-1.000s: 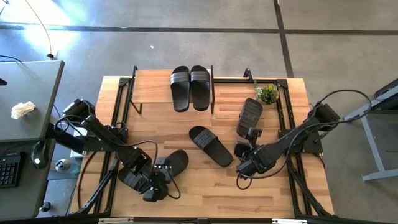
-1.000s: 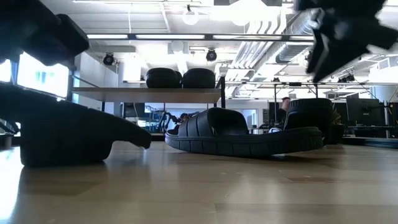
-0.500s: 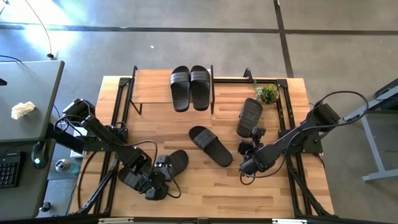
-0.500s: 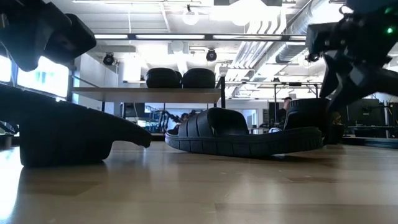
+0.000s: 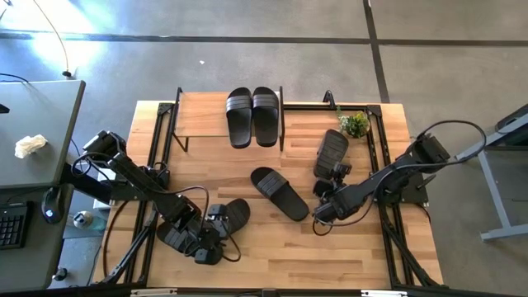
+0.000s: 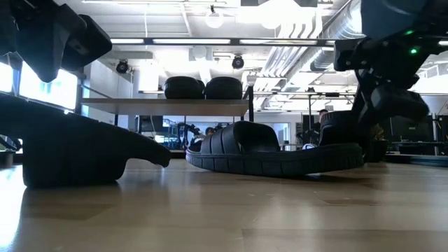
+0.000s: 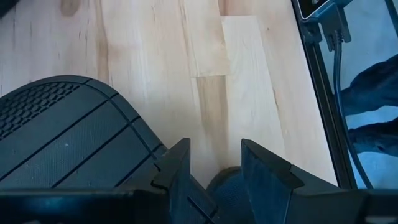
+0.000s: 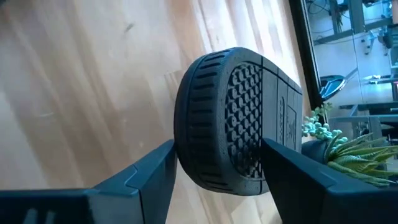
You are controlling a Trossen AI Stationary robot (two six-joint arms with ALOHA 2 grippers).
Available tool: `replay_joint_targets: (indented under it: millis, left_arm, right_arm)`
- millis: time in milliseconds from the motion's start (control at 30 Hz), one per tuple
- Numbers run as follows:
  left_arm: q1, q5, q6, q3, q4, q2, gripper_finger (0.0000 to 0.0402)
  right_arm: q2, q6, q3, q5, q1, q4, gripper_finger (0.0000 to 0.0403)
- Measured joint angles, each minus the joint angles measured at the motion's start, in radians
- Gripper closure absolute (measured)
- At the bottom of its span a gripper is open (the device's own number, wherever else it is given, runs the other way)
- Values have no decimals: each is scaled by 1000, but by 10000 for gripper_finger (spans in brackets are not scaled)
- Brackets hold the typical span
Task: Pick and place slides into the shelf
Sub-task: Move the black slipper to the top left of the table
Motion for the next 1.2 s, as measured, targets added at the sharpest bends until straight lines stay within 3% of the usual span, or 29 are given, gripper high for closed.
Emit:
replay_joint_targets:
  millis: [200, 533, 667, 1200]
  left_arm:
    - [0, -1, 0, 0, 0, 0, 275]
    - [0, -19, -8, 0, 1, 0, 275]
    - [0, -29, -8, 0, 2, 0, 275]
    - [0, -67, -9, 1, 65, -1, 275]
  right_arm:
    - [0, 12, 0, 4, -30, 2, 200]
    - [0, 207, 5, 18, -50, -4, 322]
    - [0, 275, 40, 28, -42, -22, 345]
    - [0, 640, 526, 87, 26, -475, 350]
